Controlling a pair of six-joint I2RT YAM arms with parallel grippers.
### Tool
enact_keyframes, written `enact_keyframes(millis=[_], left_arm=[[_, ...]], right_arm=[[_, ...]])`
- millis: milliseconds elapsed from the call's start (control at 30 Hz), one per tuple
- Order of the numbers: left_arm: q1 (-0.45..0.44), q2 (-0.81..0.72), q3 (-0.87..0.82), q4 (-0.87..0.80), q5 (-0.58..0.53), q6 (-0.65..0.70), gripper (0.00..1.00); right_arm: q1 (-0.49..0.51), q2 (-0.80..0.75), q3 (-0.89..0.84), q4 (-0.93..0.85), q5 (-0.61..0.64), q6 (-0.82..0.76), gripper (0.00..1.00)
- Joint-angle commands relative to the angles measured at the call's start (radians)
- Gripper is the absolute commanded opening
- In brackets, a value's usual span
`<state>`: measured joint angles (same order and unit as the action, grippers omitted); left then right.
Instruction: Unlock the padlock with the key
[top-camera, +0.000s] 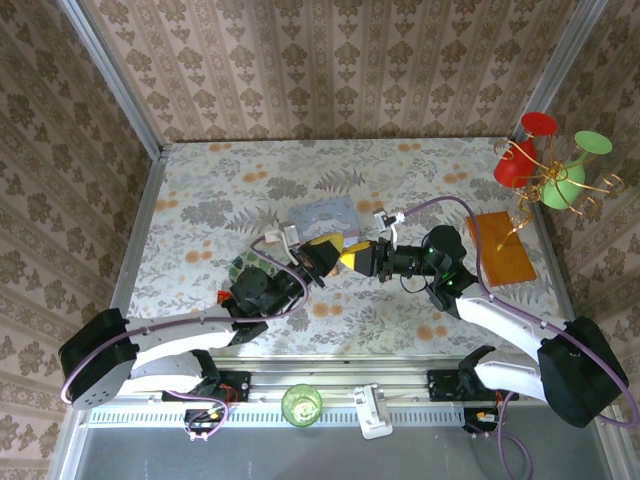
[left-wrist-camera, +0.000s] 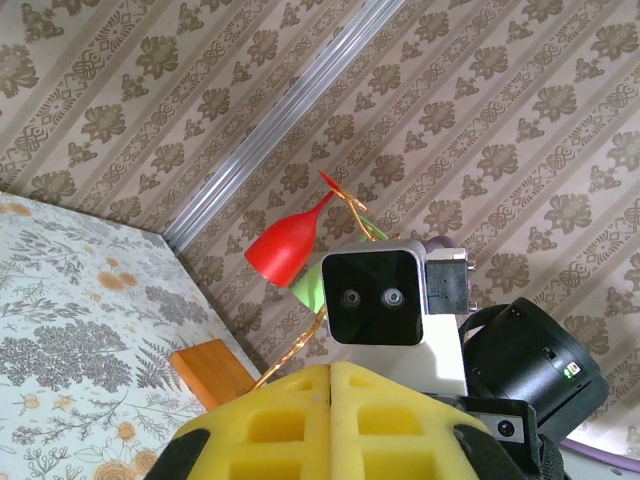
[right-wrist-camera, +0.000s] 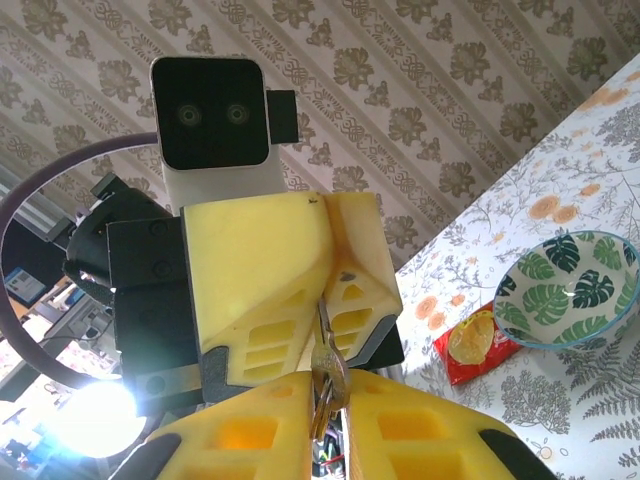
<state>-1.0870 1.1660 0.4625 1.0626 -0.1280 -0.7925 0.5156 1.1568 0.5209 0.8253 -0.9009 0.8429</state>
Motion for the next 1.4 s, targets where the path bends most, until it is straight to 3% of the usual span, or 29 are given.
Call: enact_keyframes(millis=[0, 233, 433, 533, 567, 633, 700, 833, 967, 1100, 1167, 1367], left_arm=[[-0.009, 0.002, -0.014, 0.041, 0.001, -0.008, 0.0], [-0.01, 0.013, -0.022, 0.05, 0.003, -0.018, 0.0], [-0.01, 0.027, -0.05, 0.104, -0.025, -0.031, 0.0], [-0.007, 0.033, -0.065, 0.124, -0.037, -0.039, 0.0], [-0.004, 0.034, -0.07, 0.128, -0.036, -0.045, 0.1], [0.009, 0.022, -0.083, 0.118, -0.04, -0.056, 0.42], [0.029, -0.026, -0.085, 0.018, -0.047, -0.085, 0.49], [0.105, -0.189, 0.008, -0.431, 0.039, -0.096, 0.5], [0.163, -0.257, 0.089, -0.682, 0.147, -0.073, 0.51], [0.2, -0.2, 0.13, -0.735, 0.302, -0.069, 0.5], [0.198, -0.172, 0.142, -0.713, 0.362, -0.058, 0.5], [0.181, -0.137, 0.137, -0.634, 0.383, -0.034, 0.5]], right_arm=[[0.006, -0.009, 0.021, 0.069, 0.01, 0.021, 0.14], [0.007, -0.03, 0.033, 0.032, 0.012, -0.001, 0.16], [0.008, -0.029, 0.03, 0.048, 0.004, 0.011, 0.0], [0.008, -0.036, 0.021, 0.032, 0.012, -0.001, 0.0], [0.007, -0.04, 0.021, 0.021, 0.014, -0.008, 0.0], [0.006, -0.052, 0.029, -0.039, 0.006, -0.047, 0.0], [0.006, -0.075, 0.056, -0.201, -0.002, -0.13, 0.0], [0.006, -0.126, 0.133, -0.596, 0.019, -0.378, 0.0], [0.006, -0.106, 0.2, -0.803, 0.024, -0.493, 0.0], [0.006, -0.072, 0.214, -0.763, -0.011, -0.468, 0.0], [0.006, -0.049, 0.247, -0.827, -0.006, -0.502, 0.0], [0.006, -0.015, 0.242, -0.76, -0.059, -0.447, 0.0]])
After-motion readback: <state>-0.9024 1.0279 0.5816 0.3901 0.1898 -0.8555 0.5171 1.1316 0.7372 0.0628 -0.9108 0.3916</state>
